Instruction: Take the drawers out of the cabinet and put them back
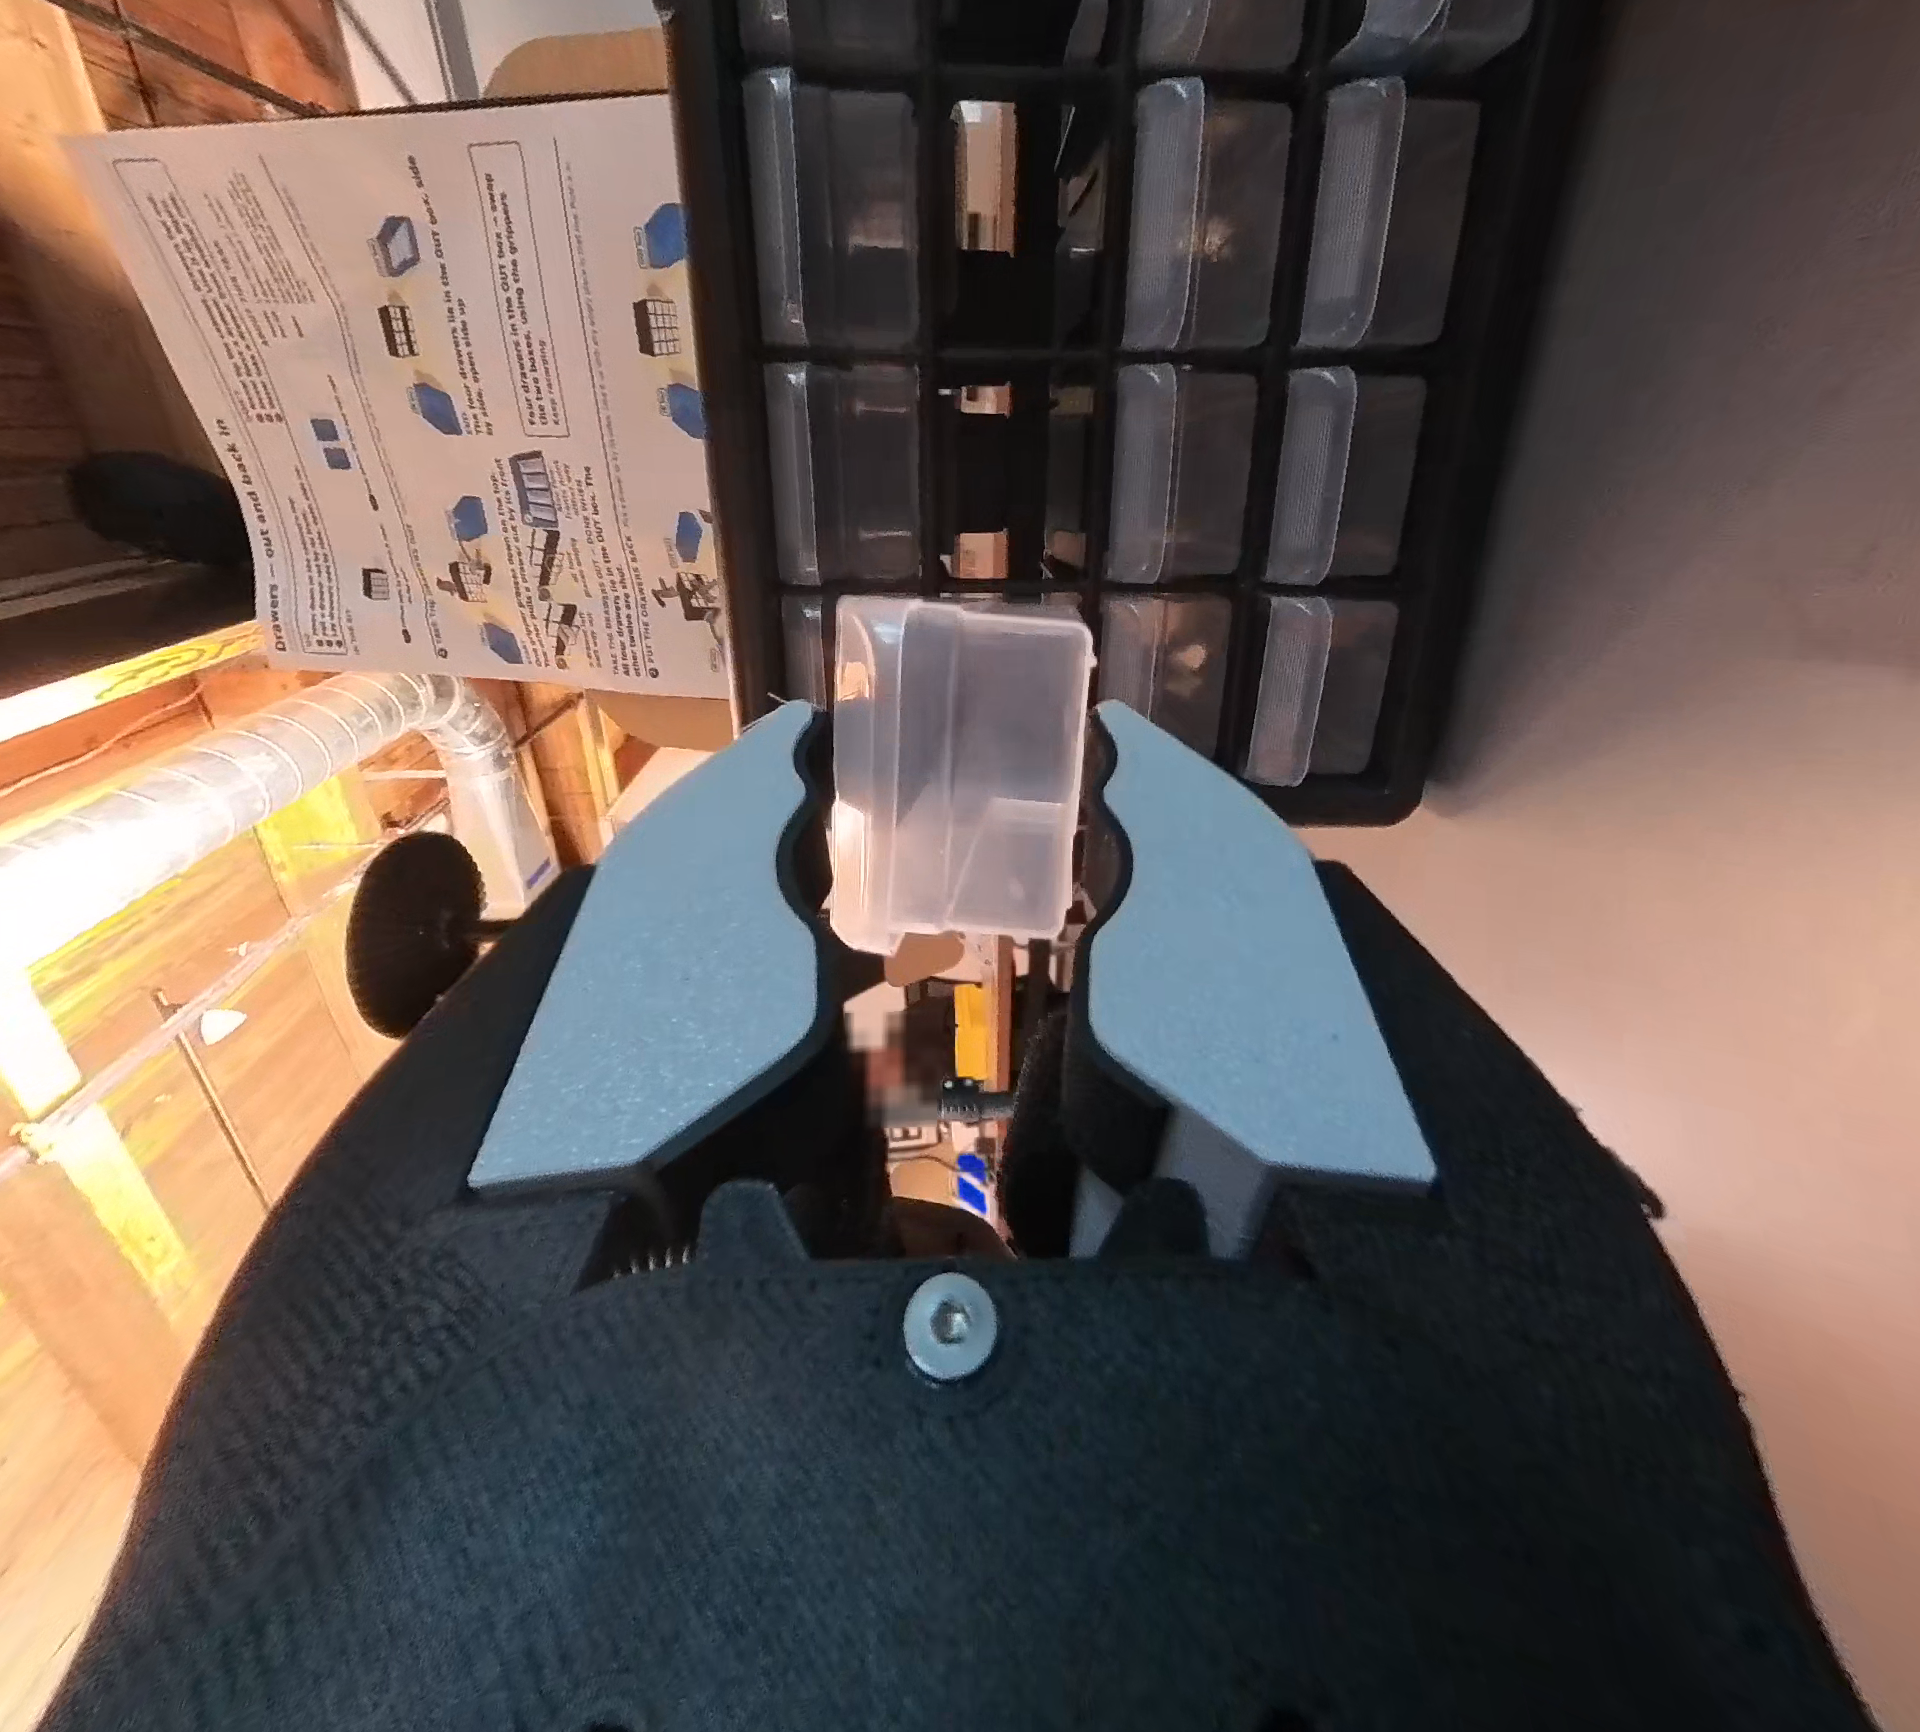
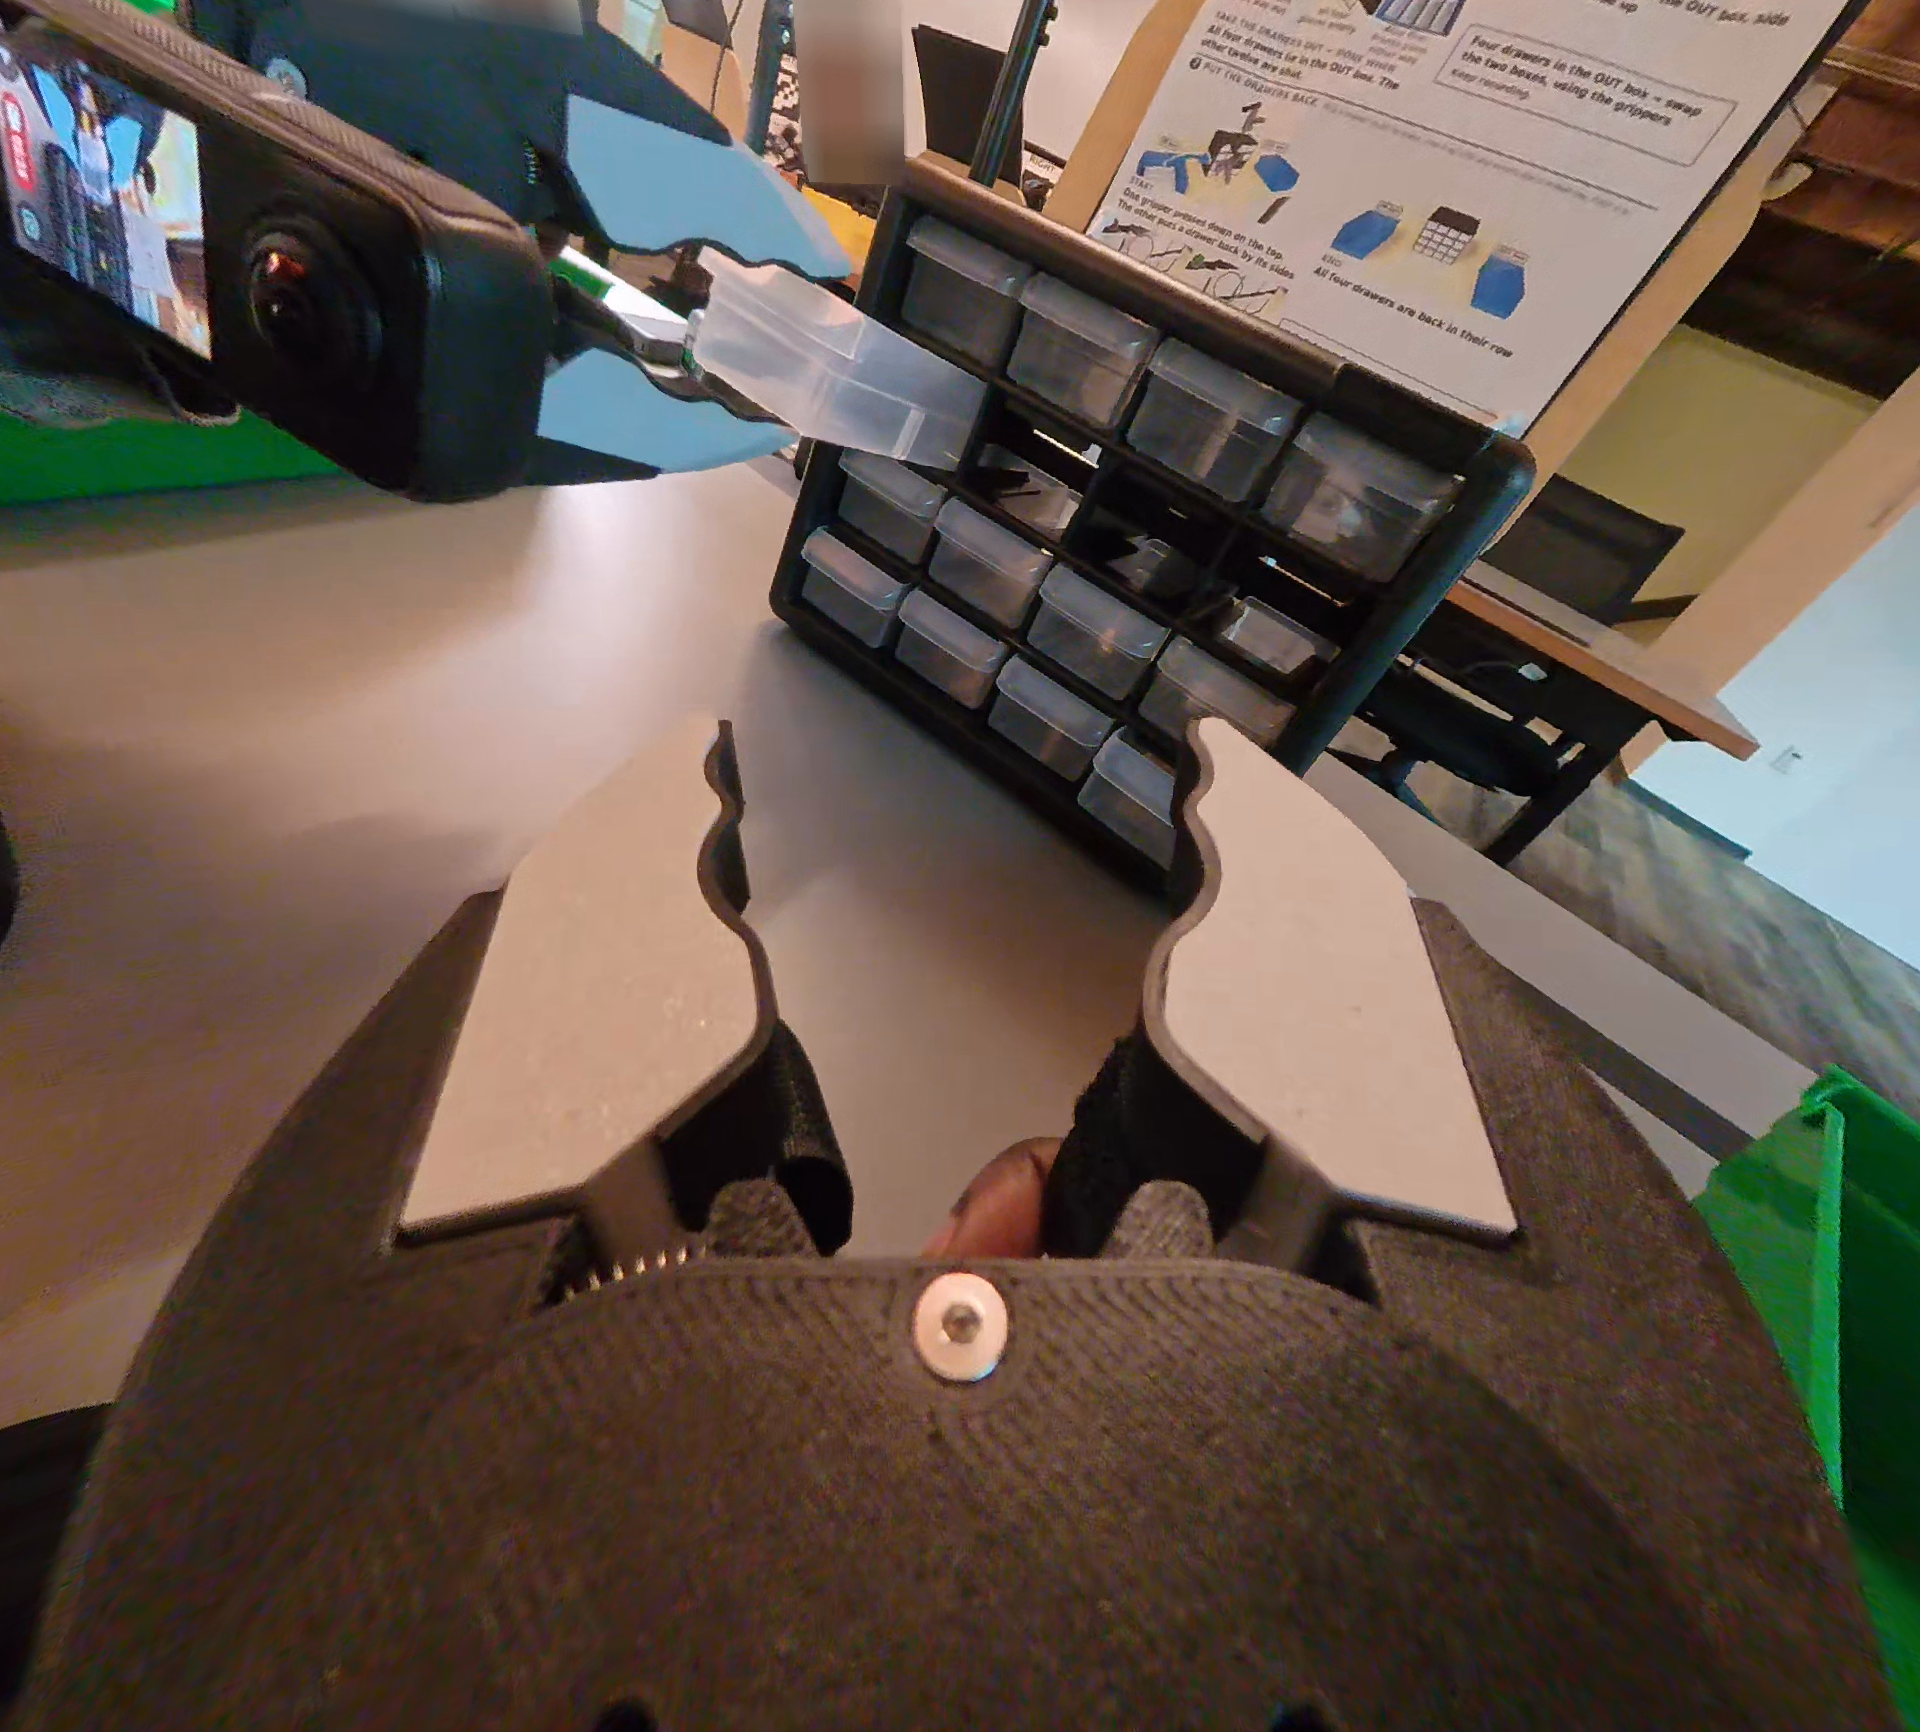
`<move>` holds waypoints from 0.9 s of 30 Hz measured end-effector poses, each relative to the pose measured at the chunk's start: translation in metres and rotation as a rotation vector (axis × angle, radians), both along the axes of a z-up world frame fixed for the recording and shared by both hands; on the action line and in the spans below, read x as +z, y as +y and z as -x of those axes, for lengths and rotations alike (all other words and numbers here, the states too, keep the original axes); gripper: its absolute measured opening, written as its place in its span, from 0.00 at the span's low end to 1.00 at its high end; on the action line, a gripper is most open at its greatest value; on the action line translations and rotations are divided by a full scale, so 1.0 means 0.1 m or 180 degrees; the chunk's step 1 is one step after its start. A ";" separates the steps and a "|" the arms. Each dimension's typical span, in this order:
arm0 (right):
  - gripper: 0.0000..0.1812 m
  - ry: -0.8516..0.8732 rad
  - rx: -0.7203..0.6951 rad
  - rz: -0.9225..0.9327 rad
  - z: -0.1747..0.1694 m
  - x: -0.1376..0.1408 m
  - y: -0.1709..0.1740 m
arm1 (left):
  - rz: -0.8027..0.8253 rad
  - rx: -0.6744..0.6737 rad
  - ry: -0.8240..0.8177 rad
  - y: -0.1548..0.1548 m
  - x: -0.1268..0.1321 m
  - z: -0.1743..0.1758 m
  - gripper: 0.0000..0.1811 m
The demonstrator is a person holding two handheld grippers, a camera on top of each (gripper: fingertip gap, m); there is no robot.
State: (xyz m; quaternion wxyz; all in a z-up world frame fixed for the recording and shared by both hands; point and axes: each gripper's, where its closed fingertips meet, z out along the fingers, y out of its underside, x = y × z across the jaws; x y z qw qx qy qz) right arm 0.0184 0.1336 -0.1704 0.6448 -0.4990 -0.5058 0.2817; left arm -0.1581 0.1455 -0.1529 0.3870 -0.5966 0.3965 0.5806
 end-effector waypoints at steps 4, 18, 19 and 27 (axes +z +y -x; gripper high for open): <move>0.44 -0.0002 0.0019 0.0039 0.00 -0.01 0.00 | -0.0129 -0.0013 0.0055 -0.03 -0.05 0.06 0.25; 0.45 -0.0137 0.0163 0.0473 0.05 -0.16 0.00 | 0.0062 -0.0067 -0.0124 0.01 -0.18 0.17 0.25; 0.45 -0.0137 0.0163 0.0468 0.05 -0.16 0.00 | 0.0099 -0.0027 -0.0203 0.00 -0.25 0.22 0.24; 0.45 -0.0141 0.0149 0.0452 0.05 -0.15 0.01 | 0.0188 -0.0031 -0.0242 0.11 -0.23 0.27 0.23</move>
